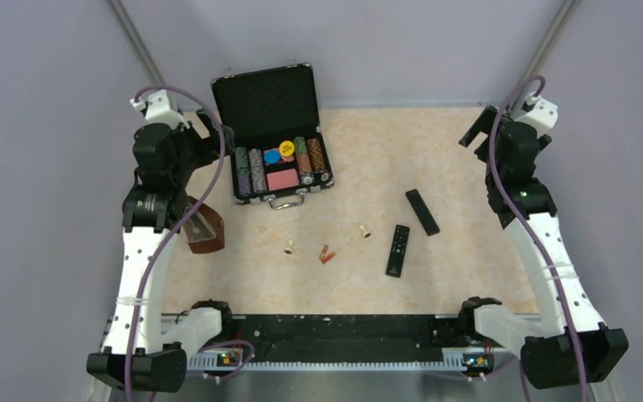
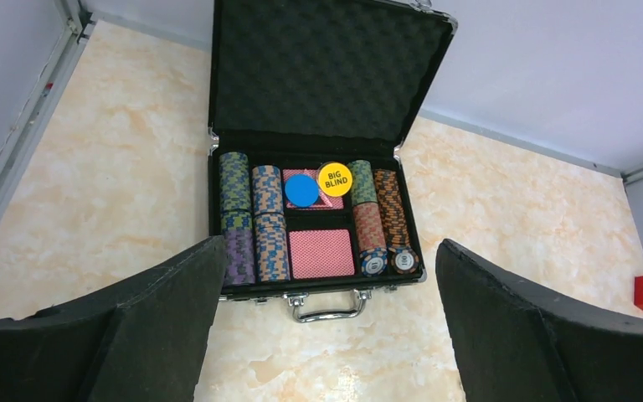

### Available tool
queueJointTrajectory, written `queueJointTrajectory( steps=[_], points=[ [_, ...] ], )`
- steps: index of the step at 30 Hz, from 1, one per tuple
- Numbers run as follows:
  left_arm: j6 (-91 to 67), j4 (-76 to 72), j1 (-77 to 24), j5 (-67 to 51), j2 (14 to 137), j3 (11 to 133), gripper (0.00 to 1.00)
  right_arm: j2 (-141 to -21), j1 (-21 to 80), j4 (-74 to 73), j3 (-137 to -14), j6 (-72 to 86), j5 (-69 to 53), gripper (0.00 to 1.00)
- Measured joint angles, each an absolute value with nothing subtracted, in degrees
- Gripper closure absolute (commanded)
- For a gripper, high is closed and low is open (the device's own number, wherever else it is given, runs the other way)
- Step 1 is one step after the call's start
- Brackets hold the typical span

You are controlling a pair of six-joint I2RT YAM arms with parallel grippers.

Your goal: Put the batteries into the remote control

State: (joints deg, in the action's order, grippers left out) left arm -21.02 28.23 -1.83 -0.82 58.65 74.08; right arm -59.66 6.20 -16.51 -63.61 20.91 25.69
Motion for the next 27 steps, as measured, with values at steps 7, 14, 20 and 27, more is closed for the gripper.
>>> queueJointTrajectory(
  steps=[7, 14, 20, 27],
  points=[
    [-22.94, 27.9, -1.83, 0.34, 58.57, 71.7, 0.01, -62.74, 6.2, -22.61, -63.96, 24.91, 23.03, 0.01],
    [-24.51, 26.63, -1.83, 0.93, 57.87, 67.02, 0.01, -65.91, 6.2, -25.15, -59.48, 28.69, 14.48, 0.06],
    [-23.97, 25.58, -1.83, 1.5, 56.53, 65.78, 0.01, -67.24, 12.71, -30.74, -56.38, 34.0, 16.4, 0.07],
    [-23.73, 23.97, -1.83, 2.37, 52.58, 60.62, 0.01, -70.94, 32.03, -37.19, -54.65, 42.98, 25.12, 0.07]
  ],
)
